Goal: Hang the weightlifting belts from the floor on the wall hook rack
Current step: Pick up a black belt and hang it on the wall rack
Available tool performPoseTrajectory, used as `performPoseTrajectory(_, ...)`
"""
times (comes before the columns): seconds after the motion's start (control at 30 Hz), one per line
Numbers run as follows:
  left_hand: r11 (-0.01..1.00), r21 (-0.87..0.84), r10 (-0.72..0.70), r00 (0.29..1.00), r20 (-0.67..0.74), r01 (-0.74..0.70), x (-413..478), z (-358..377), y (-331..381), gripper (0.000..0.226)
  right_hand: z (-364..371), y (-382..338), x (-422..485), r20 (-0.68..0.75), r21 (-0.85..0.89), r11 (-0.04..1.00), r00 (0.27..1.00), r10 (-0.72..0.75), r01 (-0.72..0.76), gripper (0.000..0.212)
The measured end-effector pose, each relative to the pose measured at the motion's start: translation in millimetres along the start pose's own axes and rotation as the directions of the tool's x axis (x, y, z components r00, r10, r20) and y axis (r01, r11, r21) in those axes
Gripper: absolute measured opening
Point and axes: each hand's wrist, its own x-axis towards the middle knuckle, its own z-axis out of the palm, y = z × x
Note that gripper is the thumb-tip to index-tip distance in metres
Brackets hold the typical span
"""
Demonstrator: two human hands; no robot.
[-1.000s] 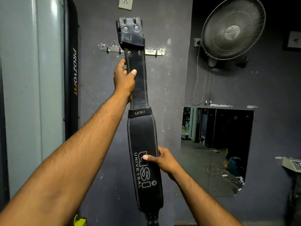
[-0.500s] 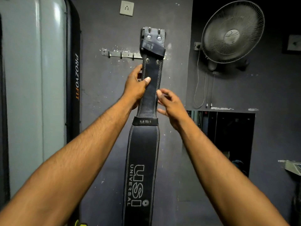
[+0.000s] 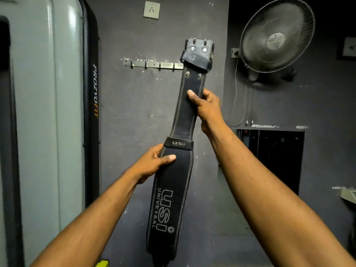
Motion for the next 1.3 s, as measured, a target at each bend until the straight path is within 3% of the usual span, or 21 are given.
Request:
performPoseTrajectory(0.17, 1.000, 0.015, 0.028, 0.985, -0.173, -0.026, 3.7, 9.2, -7.2, 0.034, 3.4, 5.6, -4.5, 0.031, -0.028, 0.999, 0.999, -0.044, 0.045, 0.029)
performPoseTrajectory(0.27, 1.000, -0.022, -0.019, 0.997, -0.073, 0.017, -4.3, 3.2, -13.9, 0.045, 3.0, 7.4, -7.0, 0.035, -0.047, 0.997, 0.998, -0.055, 0.057, 0.029)
performPoseTrajectory(0.37, 0.988, -0.015, -0.152, 0.986, 0.071, 0.153, -19.4, 8.2, -30.0, 0.054, -1.1, 7.3, -5.8, 0.007, -0.034, 0.997, 0.998, -0.069, 0.069, 0.029)
performPoseTrajectory(0.57, 0.995, 0.056, -0.073, 0.994, -0.086, 0.078, -26.2, 27.2, -48.5, 0.044, -3.3, 3.1, 3.5, -0.032, -0.053, 0.995, 0.996, -0.083, 0.081, 0.027)
performPoseTrajectory(0.67, 0.996, 0.049, -0.065, 0.997, -0.045, 0.068, -30.5, 24.5, -50.5, 0.045, -6.3, 5.6, 3.3, -0.042, -0.065, 0.993, 0.994, -0.105, 0.102, 0.028)
performPoseTrajectory(0.8, 0.985, 0.003, -0.173, 0.984, 0.033, 0.173, -48.0, 24.1, -69.4, 0.048, -11.6, 8.2, 5.4, -0.089, -0.044, 0.993, 0.990, -0.114, 0.110, 0.029)
performPoseTrajectory(1.03, 0.992, 0.007, -0.128, 0.989, -0.077, 0.128, -58.4, 30.4, -81.8, 0.032, -10.5, 7.7, 6.5, -0.081, -0.037, 0.995, 0.993, -0.090, 0.088, 0.029)
performPoseTrajectory(1.17, 0.972, -0.056, -0.228, 0.973, 0.029, 0.230, -69.6, 22.1, -86.7, 0.029, -8.5, 11.0, 4.8, -0.062, -0.023, 0.997, 0.995, -0.077, 0.076, 0.028)
performPoseTrajectory(1.3, 0.965, 0.050, -0.260, 0.963, 0.066, 0.257, -77.2, 17.7, -93.8, 0.032, -4.9, 16.0, 2.0, -0.044, -0.003, 0.999, 0.998, -0.047, 0.047, 0.026)
